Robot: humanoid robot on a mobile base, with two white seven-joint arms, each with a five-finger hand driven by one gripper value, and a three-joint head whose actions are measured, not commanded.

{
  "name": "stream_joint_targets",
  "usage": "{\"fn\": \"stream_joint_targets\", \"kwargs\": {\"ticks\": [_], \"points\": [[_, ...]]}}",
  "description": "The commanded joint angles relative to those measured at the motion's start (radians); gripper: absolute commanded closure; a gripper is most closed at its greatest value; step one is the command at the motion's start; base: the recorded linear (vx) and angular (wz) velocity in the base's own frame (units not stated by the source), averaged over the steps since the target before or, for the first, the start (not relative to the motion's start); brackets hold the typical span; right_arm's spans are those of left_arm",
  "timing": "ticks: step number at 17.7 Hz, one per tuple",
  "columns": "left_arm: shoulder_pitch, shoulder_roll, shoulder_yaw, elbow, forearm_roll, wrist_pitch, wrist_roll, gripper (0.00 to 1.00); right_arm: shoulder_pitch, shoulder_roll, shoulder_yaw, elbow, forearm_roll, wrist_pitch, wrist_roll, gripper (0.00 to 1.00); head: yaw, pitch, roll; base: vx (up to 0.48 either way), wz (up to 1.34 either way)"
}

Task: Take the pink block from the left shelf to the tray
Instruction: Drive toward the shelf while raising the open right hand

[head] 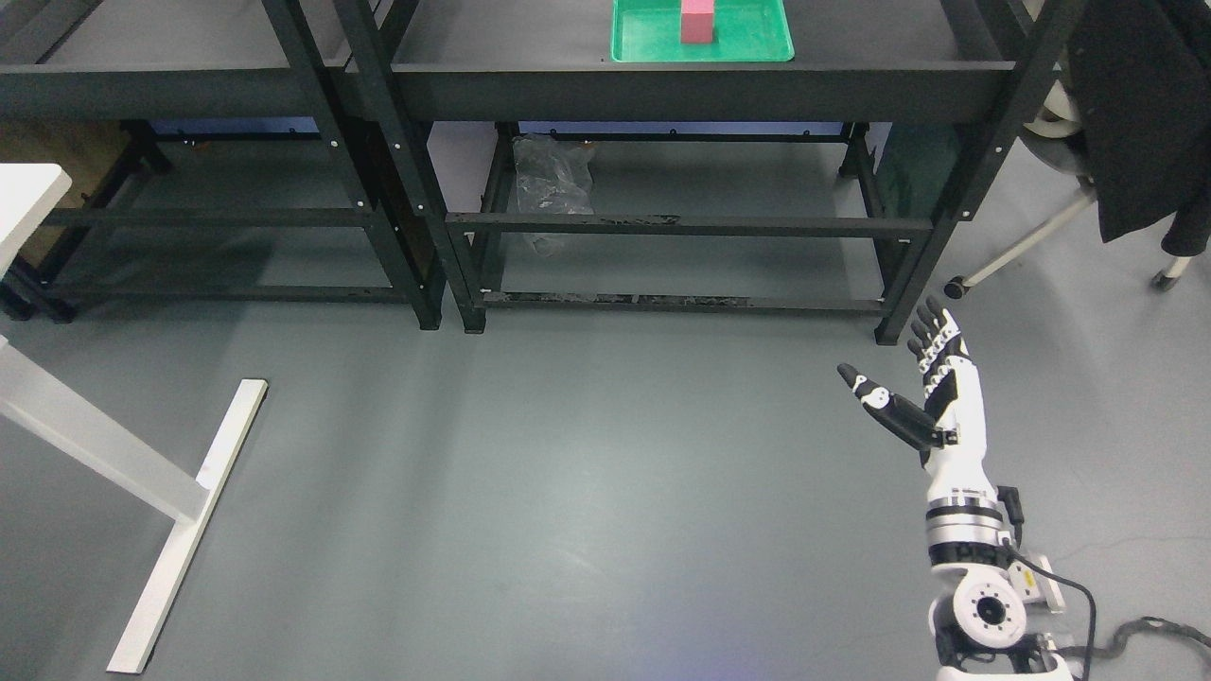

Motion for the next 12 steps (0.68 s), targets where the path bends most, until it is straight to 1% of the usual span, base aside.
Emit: {"fn": "stream_joint_targets", "kwargs": {"ticks": [1, 4, 7, 8, 12], "points": [[-0.029, 0.017, 0.000, -0.017, 0.000, 0.000, 0.001, 0.00, -0.002, -0.046, -0.031, -0.051, 0.711, 0.003, -0.109, 0.00, 0.0000, 0.000, 0.000, 0.217, 0.01], [-0.029, 0.017, 0.000, -0.017, 0.000, 0.000, 0.001, 0.00, 0.000, -0.069, -0.032, -0.081, 0.727, 0.000, -0.109, 0.00, 0.0000, 0.000, 0.000, 0.190, -0.16], [-0.029, 0.017, 0.000, -0.017, 0.000, 0.000, 0.001, 0.00, 0.004, -0.069, -0.037, -0.107, 0.720, -0.061, -0.114, 0.00, 0.0000, 0.000, 0.000, 0.211, -0.31], [-0.029, 0.017, 0.000, -0.017, 0.000, 0.000, 0.001, 0.00, 0.003, -0.070, -0.038, -0.107, 0.721, -0.063, -0.114, 0.00, 0.0000, 0.000, 0.000, 0.226, -0.26], [-0.029, 0.017, 0.000, -0.017, 0.000, 0.000, 0.001, 0.00, -0.003, -0.118, -0.037, -0.107, 0.755, -0.069, -0.117, 0.00, 0.0000, 0.000, 0.000, 0.242, -0.08]]}}
